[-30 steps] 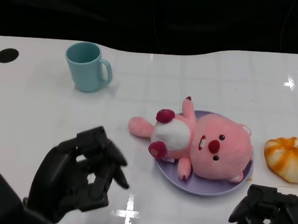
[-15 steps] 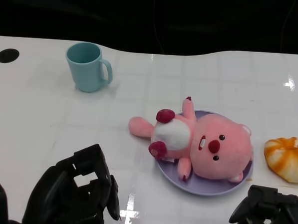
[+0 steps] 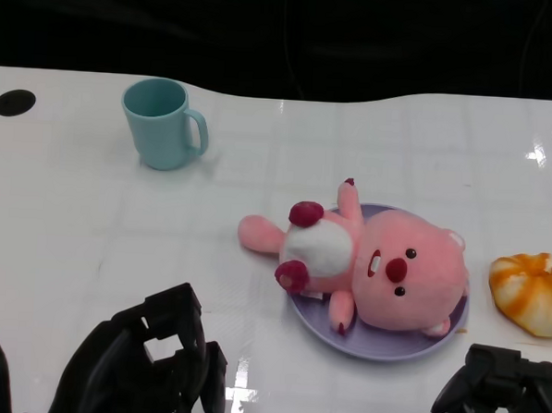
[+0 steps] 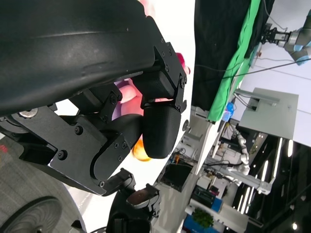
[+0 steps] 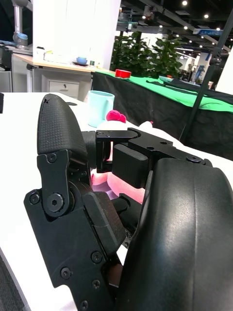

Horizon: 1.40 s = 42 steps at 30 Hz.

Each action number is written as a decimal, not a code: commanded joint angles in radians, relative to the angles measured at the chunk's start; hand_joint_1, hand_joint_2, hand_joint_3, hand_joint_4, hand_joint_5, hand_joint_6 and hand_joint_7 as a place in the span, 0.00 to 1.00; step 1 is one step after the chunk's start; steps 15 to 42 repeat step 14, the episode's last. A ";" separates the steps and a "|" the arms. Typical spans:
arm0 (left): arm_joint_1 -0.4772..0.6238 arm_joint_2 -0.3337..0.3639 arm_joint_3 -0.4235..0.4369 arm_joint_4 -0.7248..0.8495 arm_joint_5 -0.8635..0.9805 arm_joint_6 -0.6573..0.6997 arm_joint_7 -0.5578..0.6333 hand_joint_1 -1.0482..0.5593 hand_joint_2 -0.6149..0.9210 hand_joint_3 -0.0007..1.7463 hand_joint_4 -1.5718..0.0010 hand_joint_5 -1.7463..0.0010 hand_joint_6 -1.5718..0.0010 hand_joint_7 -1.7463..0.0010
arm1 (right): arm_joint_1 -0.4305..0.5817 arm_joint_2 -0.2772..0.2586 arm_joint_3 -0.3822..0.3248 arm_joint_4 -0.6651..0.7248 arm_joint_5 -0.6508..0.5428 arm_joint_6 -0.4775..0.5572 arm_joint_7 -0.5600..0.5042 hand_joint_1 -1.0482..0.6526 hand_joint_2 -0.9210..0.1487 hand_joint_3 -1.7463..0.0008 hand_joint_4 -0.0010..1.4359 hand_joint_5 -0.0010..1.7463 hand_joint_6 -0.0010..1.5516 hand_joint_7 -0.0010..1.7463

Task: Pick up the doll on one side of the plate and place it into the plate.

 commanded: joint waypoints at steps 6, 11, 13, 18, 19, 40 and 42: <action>0.010 0.010 0.013 -0.019 -0.015 0.027 -0.029 0.58 0.68 0.80 0.40 0.00 0.46 0.06 | 0.002 -0.010 -0.011 -0.005 0.024 0.003 0.009 0.05 0.00 0.79 0.68 0.79 0.64 0.61; 0.010 0.008 0.023 -0.013 -0.019 0.032 -0.043 0.59 0.70 0.78 0.40 0.00 0.47 0.05 | 0.005 -0.010 -0.011 -0.013 0.013 0.007 -0.001 0.04 0.00 0.78 0.69 0.79 0.64 0.61; 0.008 0.008 0.024 -0.008 -0.018 0.032 -0.048 0.59 0.70 0.77 0.40 0.00 0.47 0.05 | 0.004 -0.011 -0.011 -0.014 0.014 0.008 -0.002 0.04 0.00 0.78 0.69 0.79 0.64 0.61; 0.007 0.008 0.025 -0.006 -0.017 0.033 -0.050 0.59 0.71 0.77 0.40 0.00 0.47 0.05 | 0.004 -0.011 -0.011 -0.015 0.015 0.010 -0.002 0.04 0.00 0.78 0.69 0.79 0.64 0.61; 0.007 0.008 0.025 -0.006 -0.017 0.033 -0.050 0.59 0.71 0.77 0.40 0.00 0.47 0.05 | 0.004 -0.011 -0.011 -0.015 0.015 0.010 -0.002 0.04 0.00 0.78 0.69 0.79 0.64 0.61; 0.007 0.008 0.025 -0.006 -0.017 0.033 -0.050 0.59 0.71 0.77 0.40 0.00 0.47 0.05 | 0.004 -0.011 -0.011 -0.015 0.015 0.010 -0.002 0.04 0.00 0.78 0.69 0.79 0.64 0.61; 0.007 0.008 0.025 -0.006 -0.017 0.033 -0.050 0.59 0.71 0.77 0.40 0.00 0.47 0.05 | 0.004 -0.011 -0.011 -0.015 0.015 0.010 -0.002 0.04 0.00 0.78 0.69 0.79 0.64 0.61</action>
